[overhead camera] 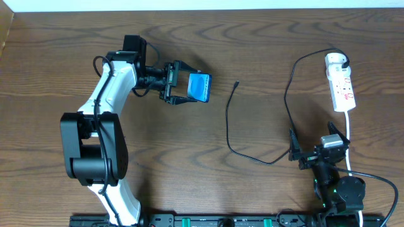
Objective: Plug charger to phone and switch on socket
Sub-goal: 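Move the right gripper toward the phone's bottom edge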
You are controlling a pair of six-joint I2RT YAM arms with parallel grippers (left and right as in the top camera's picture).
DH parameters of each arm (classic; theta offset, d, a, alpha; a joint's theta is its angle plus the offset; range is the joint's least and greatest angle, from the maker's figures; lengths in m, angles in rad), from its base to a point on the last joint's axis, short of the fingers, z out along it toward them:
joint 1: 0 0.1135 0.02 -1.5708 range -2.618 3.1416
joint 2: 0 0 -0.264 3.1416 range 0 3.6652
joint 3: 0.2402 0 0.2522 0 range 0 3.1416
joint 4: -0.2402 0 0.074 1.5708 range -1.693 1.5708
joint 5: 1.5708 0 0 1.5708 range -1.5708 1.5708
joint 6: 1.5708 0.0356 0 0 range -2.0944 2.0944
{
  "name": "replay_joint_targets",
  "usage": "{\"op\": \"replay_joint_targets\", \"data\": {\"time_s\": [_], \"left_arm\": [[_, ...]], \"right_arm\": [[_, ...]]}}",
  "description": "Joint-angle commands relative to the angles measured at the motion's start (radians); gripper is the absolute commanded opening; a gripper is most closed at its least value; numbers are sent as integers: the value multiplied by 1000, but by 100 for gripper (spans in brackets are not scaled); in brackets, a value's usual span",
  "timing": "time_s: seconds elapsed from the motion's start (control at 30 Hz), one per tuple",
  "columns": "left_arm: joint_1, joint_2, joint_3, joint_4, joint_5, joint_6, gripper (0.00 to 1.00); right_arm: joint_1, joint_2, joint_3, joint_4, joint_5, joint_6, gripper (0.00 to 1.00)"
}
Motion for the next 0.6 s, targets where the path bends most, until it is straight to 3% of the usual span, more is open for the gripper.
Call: {"op": "replay_joint_targets", "data": {"time_s": [0.0,0.23,0.57], "left_arm": [[9,-28,18,0,-18,-9,72],[2,-28,18,0,-267,-9,72],[-50,-28,18,0,-677,-5,72]], "right_arm": [[-4,-6,-4,-1,-5,9,99],[-4,5,-4,3,-46,227,99],[-5,182,67,-5,-139,362,99]]}}
